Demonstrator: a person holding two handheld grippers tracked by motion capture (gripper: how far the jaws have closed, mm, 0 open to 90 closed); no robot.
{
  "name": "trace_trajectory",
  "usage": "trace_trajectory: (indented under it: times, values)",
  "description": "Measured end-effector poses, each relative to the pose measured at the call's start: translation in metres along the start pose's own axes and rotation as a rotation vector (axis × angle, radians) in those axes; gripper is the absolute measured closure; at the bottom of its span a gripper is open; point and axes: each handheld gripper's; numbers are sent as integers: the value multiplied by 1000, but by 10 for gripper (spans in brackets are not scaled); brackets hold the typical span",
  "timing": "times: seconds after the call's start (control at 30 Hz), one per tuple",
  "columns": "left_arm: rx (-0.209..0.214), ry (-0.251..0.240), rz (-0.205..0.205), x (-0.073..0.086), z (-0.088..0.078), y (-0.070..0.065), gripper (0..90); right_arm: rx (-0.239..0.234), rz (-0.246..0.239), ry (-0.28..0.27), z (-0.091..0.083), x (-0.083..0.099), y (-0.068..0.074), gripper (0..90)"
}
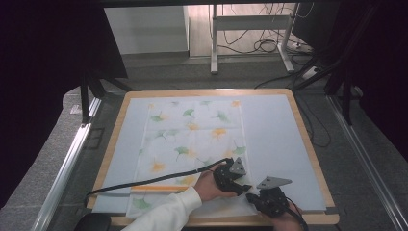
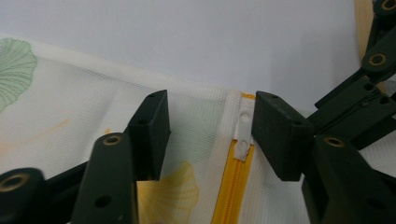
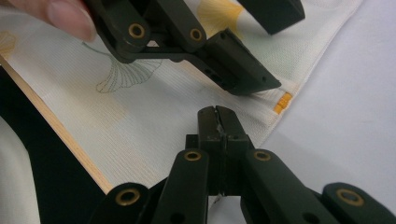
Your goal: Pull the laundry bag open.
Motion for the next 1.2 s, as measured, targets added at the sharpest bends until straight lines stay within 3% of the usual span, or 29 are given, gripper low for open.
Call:
trace_trajectory:
  times: [0.2,0.43,0.67,0.97,1.13,1.2]
  values:
    - [42,-15,-21,0,2,-1,561,2,-2,4,0,0,0,887]
    - [80,6,-9,0,1,0,727,2,-3,4,0,0,0,887]
    - [80,20,-18,-1,-3,0,823,1,-2,4,0,-1,0,888]
    - [61,13,-21,0,-3,-3,847,8,-6,3,0,-1,-1,888]
    - [55,12,-26,0,-3,-4,849,68,-5,-4,0,-4,-5,887]
    - [52,14,-25,0,-3,-4,849,68,15,-10,1,-6,-8,888]
Point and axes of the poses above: each handheld gripper's, and its own axes: z roughly forward along the jaws, x roughly out of its underside, y roughly to its left, and after that the axes turned 10 degrees about y, right-handed
